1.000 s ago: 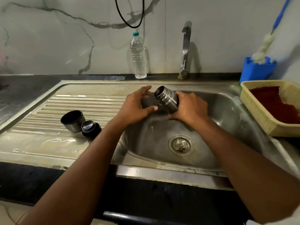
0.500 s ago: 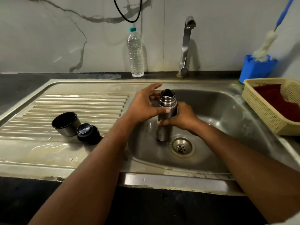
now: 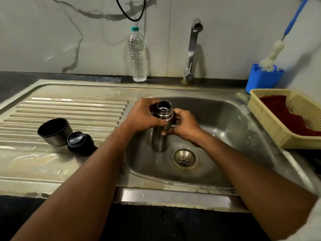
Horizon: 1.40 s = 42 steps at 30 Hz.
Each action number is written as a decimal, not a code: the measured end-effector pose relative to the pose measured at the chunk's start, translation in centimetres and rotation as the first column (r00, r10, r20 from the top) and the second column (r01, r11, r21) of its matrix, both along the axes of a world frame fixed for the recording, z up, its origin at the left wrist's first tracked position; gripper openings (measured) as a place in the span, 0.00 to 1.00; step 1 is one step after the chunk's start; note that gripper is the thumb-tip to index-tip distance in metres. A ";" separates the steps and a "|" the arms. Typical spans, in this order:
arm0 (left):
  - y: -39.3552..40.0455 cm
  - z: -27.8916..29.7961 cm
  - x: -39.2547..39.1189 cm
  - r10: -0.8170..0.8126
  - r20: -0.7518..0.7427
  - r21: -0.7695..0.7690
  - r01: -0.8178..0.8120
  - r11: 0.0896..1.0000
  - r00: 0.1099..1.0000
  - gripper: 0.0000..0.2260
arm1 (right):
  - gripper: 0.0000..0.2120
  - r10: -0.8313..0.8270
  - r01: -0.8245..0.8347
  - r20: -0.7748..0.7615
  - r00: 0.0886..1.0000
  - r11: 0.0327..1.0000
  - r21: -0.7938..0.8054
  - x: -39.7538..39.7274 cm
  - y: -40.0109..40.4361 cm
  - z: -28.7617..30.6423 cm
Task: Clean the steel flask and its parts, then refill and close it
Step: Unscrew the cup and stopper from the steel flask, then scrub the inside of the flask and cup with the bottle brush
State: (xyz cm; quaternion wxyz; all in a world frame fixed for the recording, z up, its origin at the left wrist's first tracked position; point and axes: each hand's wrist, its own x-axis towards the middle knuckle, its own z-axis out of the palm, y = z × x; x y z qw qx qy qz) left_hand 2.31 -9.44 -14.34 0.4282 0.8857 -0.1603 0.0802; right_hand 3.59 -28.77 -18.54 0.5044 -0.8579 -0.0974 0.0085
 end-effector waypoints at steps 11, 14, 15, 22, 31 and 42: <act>-0.4 -0.7 0.3 0.038 -0.024 0.024 -0.038 0.999 0.999 0.34 | 0.32 0.048 -0.048 0.009 0.999 0.997 0.052 0.6 -0.8 0.2; -0.5 -0.7 0.4 0.047 -0.005 0.065 -0.046 0.997 0.999 0.35 | 0.29 -0.009 0.008 0.047 0.999 0.999 0.031 0.6 -1.8 1.3; -0.6 -0.6 0.4 0.048 -0.001 0.076 -0.048 0.996 0.999 0.35 | 0.27 -0.044 0.043 0.055 0.998 0.999 0.025 0.7 -2.2 1.9; -0.6 -0.3 -0.1 0.041 0.010 0.096 -0.041 0.995 0.999 0.33 | 0.18 -0.311 0.333 0.251 0.917 0.942 -0.051 0.9 -7.0 8.8; -0.7 -0.5 0.5 -0.012 0.088 0.080 0.005 0.997 0.996 0.30 | 0.14 -0.658 0.815 0.559 0.505 0.576 -0.059 1.2 -17.5 20.7; -0.2 -1.6 1.5 -0.062 0.114 0.085 0.052 0.995 0.992 0.31 | 0.11 -0.742 0.823 0.460 0.487 0.567 0.044 6.1 -20.4 23.2</act>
